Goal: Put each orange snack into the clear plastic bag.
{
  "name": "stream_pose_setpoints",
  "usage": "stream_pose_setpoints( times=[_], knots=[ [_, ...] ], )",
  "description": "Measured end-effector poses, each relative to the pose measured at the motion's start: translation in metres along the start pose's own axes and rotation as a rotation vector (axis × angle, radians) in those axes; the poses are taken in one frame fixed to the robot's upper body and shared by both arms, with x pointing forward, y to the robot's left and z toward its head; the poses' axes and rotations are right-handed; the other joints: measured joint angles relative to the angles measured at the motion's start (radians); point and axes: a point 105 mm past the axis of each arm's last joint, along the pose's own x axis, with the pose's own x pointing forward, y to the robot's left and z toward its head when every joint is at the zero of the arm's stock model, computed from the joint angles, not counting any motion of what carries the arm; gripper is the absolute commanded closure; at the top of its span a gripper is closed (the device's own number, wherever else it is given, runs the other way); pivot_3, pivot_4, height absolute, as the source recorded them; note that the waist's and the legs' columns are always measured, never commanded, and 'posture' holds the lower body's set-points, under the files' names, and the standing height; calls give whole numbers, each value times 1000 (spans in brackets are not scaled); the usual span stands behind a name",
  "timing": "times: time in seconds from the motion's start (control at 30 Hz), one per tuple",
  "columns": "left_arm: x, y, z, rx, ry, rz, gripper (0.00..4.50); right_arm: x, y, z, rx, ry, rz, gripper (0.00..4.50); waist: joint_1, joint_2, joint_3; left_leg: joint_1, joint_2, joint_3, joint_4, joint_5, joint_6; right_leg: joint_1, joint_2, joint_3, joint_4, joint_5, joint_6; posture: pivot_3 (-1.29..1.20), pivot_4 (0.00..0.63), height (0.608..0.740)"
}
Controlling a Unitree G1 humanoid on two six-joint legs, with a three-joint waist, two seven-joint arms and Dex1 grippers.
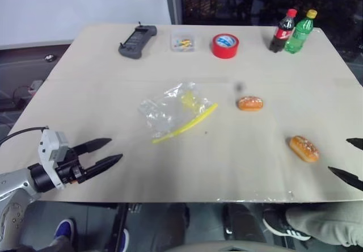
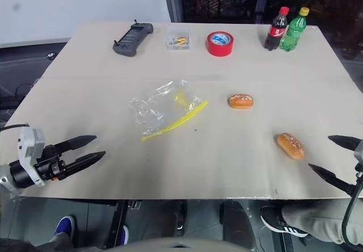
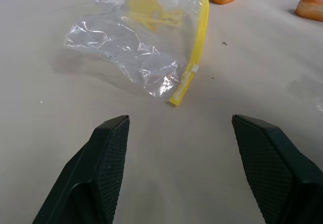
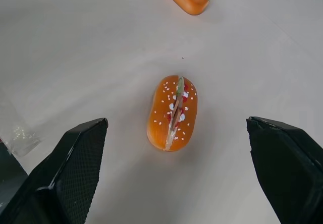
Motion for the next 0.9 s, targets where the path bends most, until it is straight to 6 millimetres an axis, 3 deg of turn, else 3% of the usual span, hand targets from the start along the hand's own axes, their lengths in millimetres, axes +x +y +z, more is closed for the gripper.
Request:
stream_pose_setpoints(
  times=[0.23, 0.77, 0.9],
  knots=[
    [7, 5, 16, 33, -53, -10, 1052, 2, -2, 6, -19, -15, -16, 0, 1, 0, 0, 0, 0, 0, 0, 0, 0, 0, 0, 0, 0, 0, 0, 0, 150, 740],
    [20, 8, 5, 1, -42, 106, 1052, 15, -9, 9, 68, -54, -71, 0, 0, -1, 0, 0, 0, 1, 0, 0, 0, 0, 1, 1, 1, 0, 0, 0, 150, 740],
    [24, 21, -1, -133, 6, 221, 1052, 35, -3, 34, 61, -166, -2, 0, -3, -1, 0, 1, 0, 0, 1, 0, 0, 0, 2, 1, 3, 0, 0, 0, 150, 740]
  ],
)
